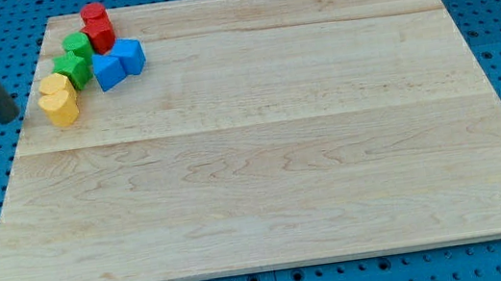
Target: Push the yellow hexagon into the blue cube
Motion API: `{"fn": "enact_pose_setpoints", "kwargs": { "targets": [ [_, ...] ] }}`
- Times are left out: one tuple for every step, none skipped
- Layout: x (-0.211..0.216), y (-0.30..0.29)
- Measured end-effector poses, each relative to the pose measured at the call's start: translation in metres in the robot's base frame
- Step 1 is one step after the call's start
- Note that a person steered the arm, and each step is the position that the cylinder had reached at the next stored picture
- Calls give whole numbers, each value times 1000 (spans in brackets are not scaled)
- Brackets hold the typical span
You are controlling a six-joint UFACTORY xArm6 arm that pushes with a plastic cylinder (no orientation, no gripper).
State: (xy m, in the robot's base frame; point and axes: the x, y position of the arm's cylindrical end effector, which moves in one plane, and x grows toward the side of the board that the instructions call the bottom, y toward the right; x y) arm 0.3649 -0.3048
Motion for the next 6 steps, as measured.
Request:
{"fn": "enact_pose_setpoints", "kwargs": {
  "targets": [
    [-19,28],
    [3,98],
    [61,118],
    [47,152],
    [8,131],
    [0,130]
  ]
}}
